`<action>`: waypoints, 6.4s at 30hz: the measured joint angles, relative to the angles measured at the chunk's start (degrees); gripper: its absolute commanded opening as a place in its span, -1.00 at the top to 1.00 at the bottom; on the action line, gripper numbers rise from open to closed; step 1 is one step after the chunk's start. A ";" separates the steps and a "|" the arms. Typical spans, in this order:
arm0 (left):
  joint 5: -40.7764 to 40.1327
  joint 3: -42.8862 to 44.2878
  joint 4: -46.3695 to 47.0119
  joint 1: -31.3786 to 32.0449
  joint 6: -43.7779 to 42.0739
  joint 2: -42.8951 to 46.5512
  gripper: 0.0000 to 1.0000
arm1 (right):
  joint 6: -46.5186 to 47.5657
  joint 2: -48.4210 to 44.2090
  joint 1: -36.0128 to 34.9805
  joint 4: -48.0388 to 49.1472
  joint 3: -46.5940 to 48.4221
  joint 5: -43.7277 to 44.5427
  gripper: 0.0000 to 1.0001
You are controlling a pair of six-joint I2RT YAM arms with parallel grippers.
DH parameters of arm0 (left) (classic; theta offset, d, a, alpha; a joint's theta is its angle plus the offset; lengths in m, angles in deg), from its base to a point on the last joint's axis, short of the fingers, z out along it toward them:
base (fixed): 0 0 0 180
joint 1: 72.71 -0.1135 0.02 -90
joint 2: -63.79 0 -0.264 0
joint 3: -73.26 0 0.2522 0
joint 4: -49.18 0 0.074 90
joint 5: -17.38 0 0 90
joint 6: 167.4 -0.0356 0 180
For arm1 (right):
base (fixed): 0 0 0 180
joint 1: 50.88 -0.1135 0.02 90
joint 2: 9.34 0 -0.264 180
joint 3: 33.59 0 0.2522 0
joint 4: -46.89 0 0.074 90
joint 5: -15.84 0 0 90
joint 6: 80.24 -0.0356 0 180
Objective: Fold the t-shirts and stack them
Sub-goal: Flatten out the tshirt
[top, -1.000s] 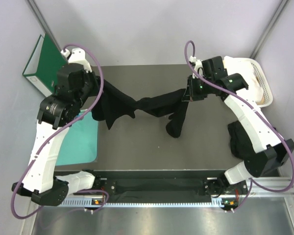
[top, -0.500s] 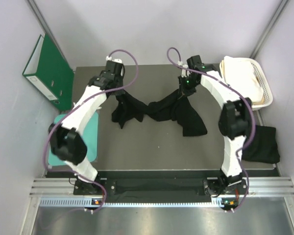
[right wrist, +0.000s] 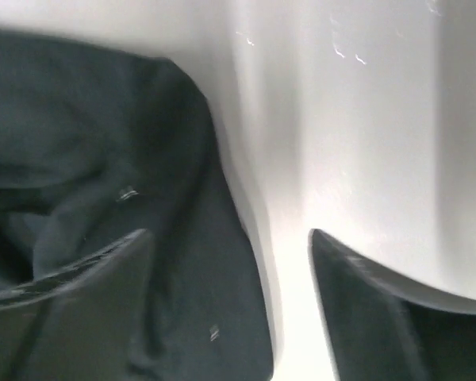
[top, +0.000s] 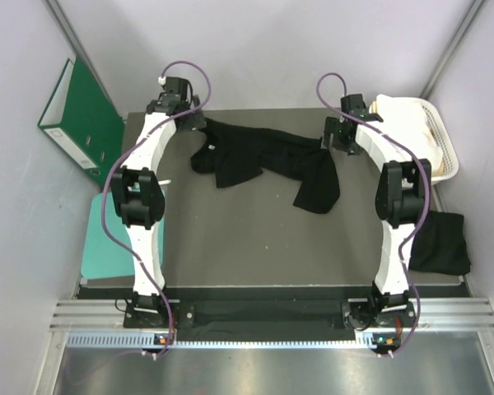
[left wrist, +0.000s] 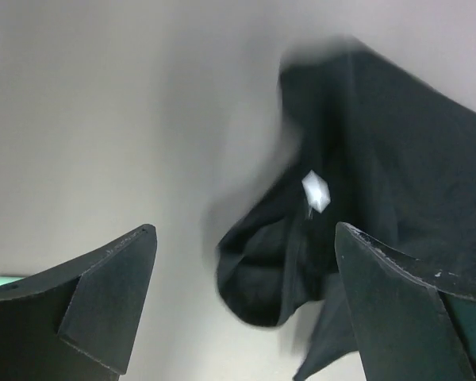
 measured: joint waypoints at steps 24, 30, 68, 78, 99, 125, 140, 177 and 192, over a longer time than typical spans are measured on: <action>28.52 -37.64 14.58 -0.39 4.79 11.45 -0.40 | -4.61 -28.28 -3.98 8.79 -32.39 2.38 -0.99; 29.57 -37.97 16.11 0.00 4.74 7.98 0.13 | -5.62 -28.28 -4.44 8.63 -32.30 1.49 -0.99; 28.94 -34.58 14.36 1.42 2.75 8.90 1.00 | -2.32 -0.55 -22.69 -3.10 -9.55 31.56 -0.94; 28.26 -35.32 14.12 1.42 1.75 9.42 1.00 | -3.13 -5.97 -19.10 -2.69 -14.36 33.59 -0.96; 25.94 -36.35 13.16 1.42 1.05 10.93 1.00 | 0.07 -14.99 -16.41 7.21 -15.45 22.21 -0.99; 25.46 -36.52 12.41 1.42 -0.02 10.93 1.00 | -1.49 -3.61 -18.53 6.32 -9.33 12.79 0.33; 24.15 -36.52 11.43 1.31 -0.52 10.93 1.00 | -2.45 -4.39 -18.53 6.54 -10.99 16.39 1.00; 13.07 -37.81 6.82 -7.74 -0.02 28.11 1.00 | -6.21 -22.21 -8.96 3.23 -24.57 22.01 -0.73; 15.56 -39.78 6.86 -7.74 -0.44 27.91 1.00 | -19.98 -31.93 -0.66 12.48 -44.96 0.74 -0.04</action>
